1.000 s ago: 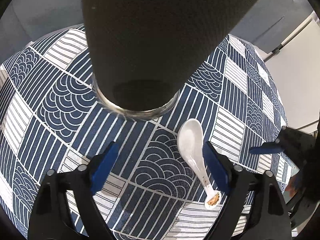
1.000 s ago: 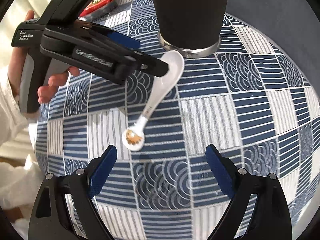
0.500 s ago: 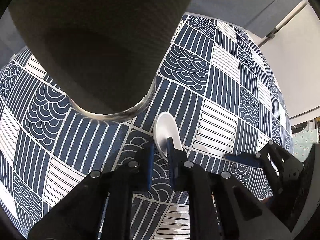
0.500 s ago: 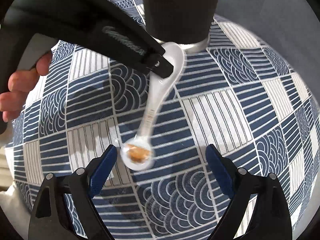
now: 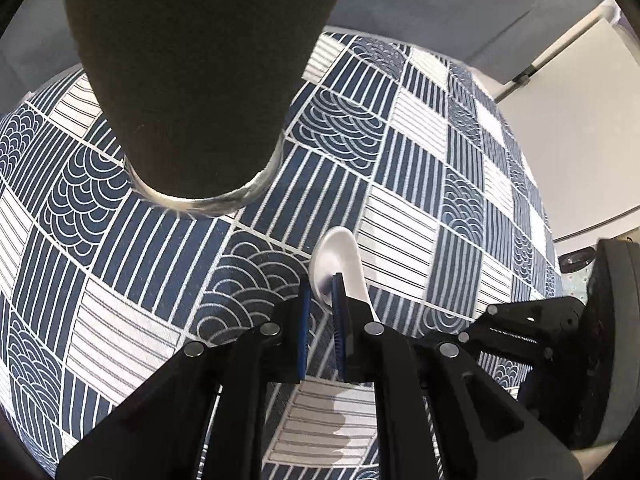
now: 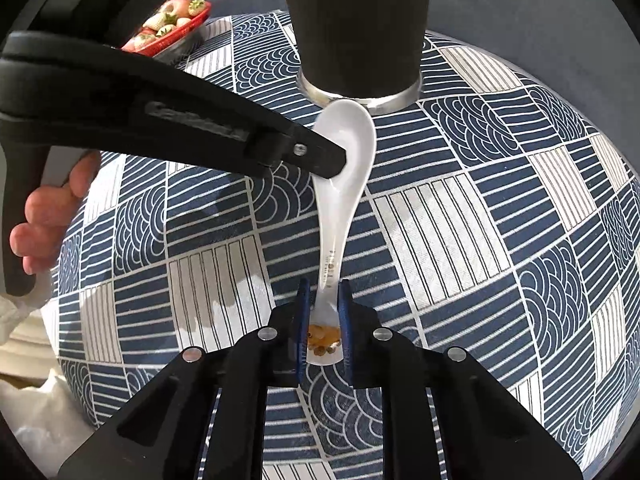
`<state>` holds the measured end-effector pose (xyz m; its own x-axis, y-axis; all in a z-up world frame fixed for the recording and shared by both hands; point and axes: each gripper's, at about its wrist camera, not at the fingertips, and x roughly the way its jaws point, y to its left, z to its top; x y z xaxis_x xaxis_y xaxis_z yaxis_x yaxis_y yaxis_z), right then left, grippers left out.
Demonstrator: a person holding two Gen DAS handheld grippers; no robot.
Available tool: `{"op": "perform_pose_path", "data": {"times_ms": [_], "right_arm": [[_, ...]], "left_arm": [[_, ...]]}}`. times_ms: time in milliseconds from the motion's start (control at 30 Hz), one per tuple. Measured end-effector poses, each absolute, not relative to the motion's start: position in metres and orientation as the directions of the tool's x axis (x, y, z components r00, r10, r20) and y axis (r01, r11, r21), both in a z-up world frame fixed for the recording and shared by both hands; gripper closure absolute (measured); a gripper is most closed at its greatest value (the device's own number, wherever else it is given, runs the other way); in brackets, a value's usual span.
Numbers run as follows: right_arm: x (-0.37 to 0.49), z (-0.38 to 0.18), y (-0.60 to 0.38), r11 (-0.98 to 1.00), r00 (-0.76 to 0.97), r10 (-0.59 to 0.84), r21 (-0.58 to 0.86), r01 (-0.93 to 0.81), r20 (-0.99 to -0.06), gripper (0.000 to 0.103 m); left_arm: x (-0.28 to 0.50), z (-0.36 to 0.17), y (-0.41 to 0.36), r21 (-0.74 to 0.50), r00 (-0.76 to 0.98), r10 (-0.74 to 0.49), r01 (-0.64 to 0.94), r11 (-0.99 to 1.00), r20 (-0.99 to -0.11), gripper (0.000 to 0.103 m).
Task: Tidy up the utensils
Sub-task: 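Grasp the white spoon by its bowl end with the right tool, then lift the white spoon upright and lower it into the holder with the right tool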
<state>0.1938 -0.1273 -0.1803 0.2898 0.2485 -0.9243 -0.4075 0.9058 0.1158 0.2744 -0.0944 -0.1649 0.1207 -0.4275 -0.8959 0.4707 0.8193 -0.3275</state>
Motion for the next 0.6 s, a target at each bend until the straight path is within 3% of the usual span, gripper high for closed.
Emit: {"op": "perform_pose_path", "data": {"times_ms": [600], "right_arm": [[0.203,-0.083,-0.143,0.880,0.482,0.260,0.000,-0.475,-0.836,0.092]], "left_arm": [[0.269,-0.056,-0.076,-0.269,0.334,-0.485,0.524,0.808,-0.808,0.093]]}}
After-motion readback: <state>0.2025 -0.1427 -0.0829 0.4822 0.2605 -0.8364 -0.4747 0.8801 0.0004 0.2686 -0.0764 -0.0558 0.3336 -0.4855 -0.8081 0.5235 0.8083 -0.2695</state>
